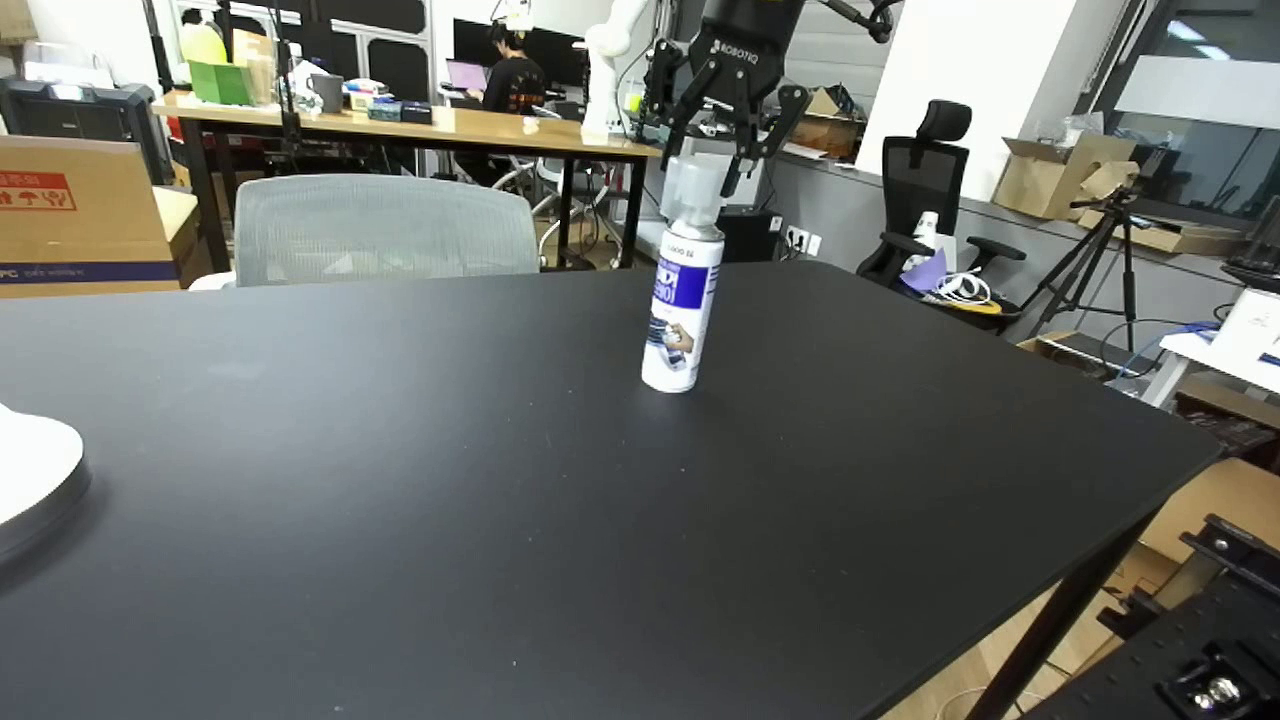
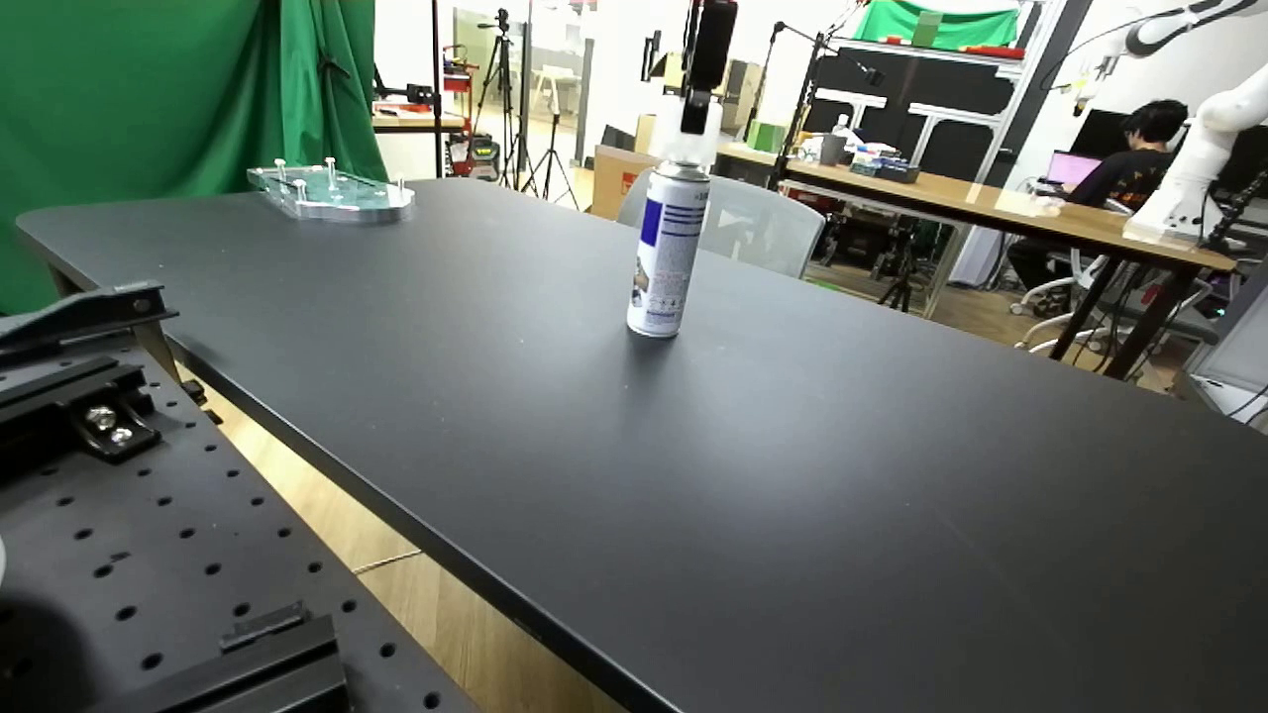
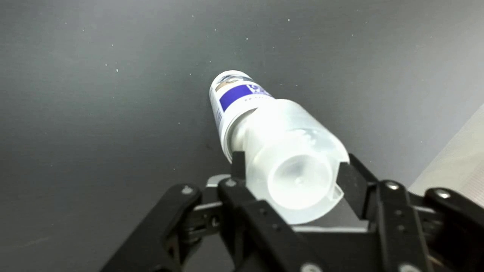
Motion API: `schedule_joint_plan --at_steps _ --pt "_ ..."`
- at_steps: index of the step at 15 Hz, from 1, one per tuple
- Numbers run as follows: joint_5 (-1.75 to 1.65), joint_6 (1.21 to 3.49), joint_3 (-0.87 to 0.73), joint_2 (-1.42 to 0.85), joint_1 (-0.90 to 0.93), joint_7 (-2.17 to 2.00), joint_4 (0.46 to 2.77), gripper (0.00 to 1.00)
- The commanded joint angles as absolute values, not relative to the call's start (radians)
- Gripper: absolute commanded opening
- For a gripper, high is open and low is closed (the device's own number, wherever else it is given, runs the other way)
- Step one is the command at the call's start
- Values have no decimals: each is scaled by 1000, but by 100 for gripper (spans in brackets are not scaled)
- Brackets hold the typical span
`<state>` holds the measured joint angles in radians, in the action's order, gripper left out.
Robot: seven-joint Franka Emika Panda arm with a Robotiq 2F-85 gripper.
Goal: Place the lid on the spray bottle
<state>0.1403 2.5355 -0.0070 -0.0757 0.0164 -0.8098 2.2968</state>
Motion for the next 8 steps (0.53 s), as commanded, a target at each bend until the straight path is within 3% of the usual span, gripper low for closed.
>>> schedule_joint_plan --at_steps 1,8 --pt "153 2515 -12 -93 15 -813 2265 38" --pt "162 2508 -14 -119 16 -809 2252 38"
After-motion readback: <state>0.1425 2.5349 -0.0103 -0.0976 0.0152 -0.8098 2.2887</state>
